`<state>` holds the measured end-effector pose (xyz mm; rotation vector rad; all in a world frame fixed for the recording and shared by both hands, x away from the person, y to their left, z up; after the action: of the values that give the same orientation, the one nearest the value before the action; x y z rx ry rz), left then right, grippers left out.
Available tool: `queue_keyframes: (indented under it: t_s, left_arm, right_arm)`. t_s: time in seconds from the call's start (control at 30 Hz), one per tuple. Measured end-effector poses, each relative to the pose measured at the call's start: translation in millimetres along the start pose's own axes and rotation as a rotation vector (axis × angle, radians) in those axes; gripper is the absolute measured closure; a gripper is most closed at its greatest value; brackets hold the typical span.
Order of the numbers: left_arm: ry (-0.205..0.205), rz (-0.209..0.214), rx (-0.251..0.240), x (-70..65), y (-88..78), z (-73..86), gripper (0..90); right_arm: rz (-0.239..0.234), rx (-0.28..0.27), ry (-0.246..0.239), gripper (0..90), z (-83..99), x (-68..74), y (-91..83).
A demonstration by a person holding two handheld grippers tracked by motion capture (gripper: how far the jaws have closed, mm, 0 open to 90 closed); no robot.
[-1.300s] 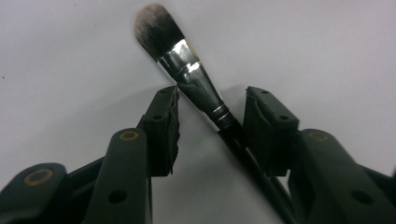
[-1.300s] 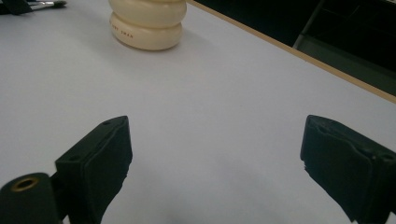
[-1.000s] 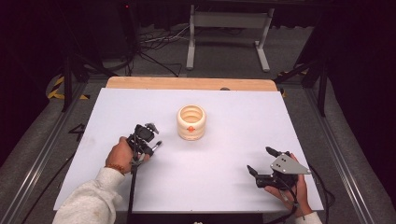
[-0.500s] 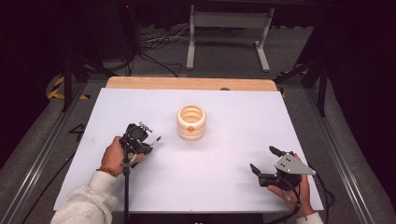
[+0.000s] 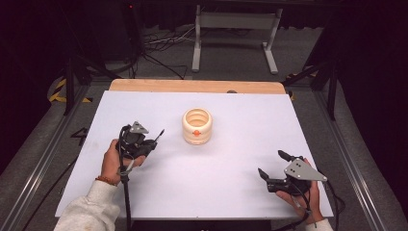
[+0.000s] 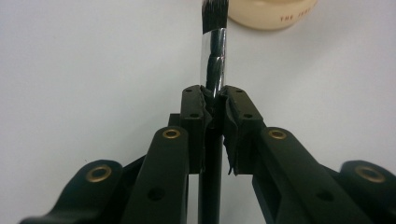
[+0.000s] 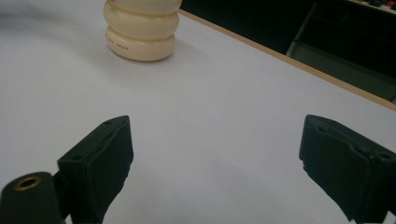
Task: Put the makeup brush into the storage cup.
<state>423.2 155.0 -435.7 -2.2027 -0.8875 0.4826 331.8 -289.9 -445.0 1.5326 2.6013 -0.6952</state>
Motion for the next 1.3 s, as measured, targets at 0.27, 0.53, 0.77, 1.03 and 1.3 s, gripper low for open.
queue_keyframes:
  t_s: [0.27,0.53,0.77,1.03,1.3]
  left_arm:
    - [0.019,-0.025,-0.145,3.0,-11.4,-7.6,79.4]
    - [0.021,-0.002,-0.271,4.1,-18.7,-14.5,79.4]
    - [0.045,0.023,-0.39,0.4,-24.3,-25.7,79.4]
    - [0.055,0.068,-0.501,-4.1,-30.4,-39.0,79.4]
    - [0.09,0.105,-0.589,-9.8,-36.2,-60.4,79.4]
  right_arm:
    - [-0.005,-0.001,0.004,10.4,0.2,-0.7,1.6]
    - [-0.005,0.004,-0.002,10.4,0.7,0.3,2.5]
    - [-0.004,-0.008,0.006,10.1,1.0,-1.7,1.2]
    - [-0.015,-0.009,0.009,9.7,1.3,-0.8,2.3]
    - [-0.016,-0.007,0.019,9.8,2.4,-2.1,2.8]
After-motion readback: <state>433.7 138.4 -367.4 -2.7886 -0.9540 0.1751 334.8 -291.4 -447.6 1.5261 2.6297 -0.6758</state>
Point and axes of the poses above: each handheld gripper's, and its own axes: y roughly forward along the jaws, z roughly out of its underside, x roughly to its left, the point moved 4 cm from there along y, roughly forward along the jaws, and after that the axes turned 4 degrees about z, right-handed, at the moved point
